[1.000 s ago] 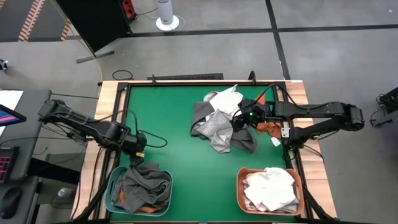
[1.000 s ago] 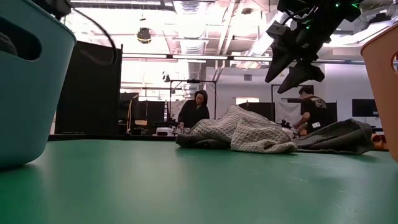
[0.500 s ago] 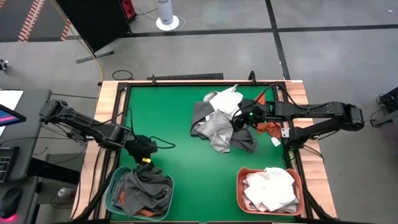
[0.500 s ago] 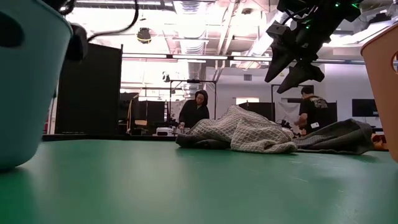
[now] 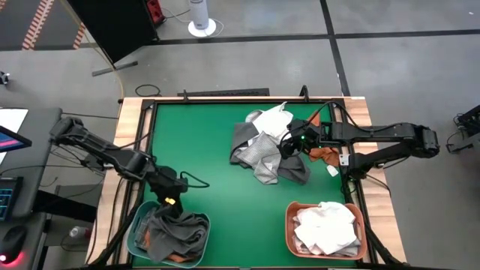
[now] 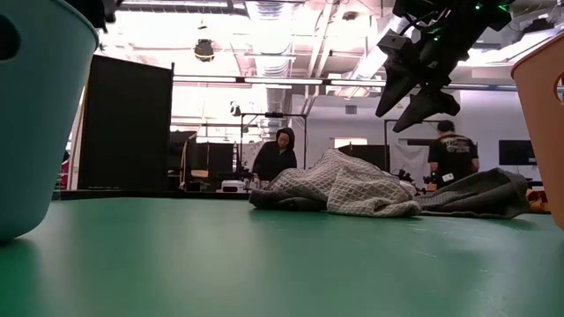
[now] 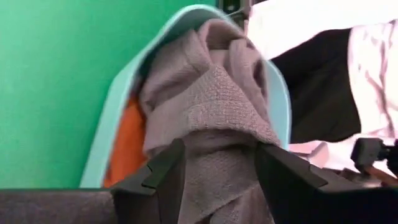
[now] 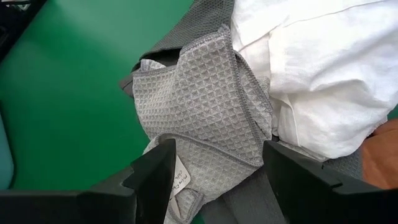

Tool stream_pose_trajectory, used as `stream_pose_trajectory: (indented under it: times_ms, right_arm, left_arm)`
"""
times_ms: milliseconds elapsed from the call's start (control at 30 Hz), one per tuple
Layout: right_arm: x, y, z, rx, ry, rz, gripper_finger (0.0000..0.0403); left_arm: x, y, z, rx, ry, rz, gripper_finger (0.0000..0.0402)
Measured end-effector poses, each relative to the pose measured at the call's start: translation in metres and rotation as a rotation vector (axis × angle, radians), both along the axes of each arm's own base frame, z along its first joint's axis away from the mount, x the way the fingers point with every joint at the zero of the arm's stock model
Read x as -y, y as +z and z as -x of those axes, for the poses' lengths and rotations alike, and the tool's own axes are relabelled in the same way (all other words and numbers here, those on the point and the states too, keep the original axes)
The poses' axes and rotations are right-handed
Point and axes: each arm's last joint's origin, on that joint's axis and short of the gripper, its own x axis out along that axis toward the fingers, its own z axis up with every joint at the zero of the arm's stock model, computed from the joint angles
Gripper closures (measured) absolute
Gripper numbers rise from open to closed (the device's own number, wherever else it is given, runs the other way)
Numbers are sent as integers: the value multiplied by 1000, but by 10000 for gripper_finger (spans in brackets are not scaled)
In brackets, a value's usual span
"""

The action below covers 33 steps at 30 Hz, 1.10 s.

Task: Sort towels by color in basket
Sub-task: Put the left gray towel into the green bin

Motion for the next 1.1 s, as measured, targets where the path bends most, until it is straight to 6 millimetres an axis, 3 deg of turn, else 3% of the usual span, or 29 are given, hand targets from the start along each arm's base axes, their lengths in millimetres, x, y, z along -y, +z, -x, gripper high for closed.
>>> stream_pose_trajectory:
  times_ms: [400,600,867,967,1100]
  right_arm:
    - [0,0,0,-2,-1,-1,133]
    - [0,0,0,-1,-1,-1,133]
    - [0,-1,1,-17,-5,-5,133]
    - [0,-3,4,-46,-5,-10,133]
    - [0,-4,5,-66,-5,-13,133]
  left_arm:
    - [39,-10,-2,-20,-125,-12,221]
    - [59,-36,-2,-84,-132,-168,221]
    - [67,-71,-8,-188,-64,-384,221]
    - [66,-70,-9,-189,-23,-415,221]
    - [64,-55,-10,-194,-25,-514,221]
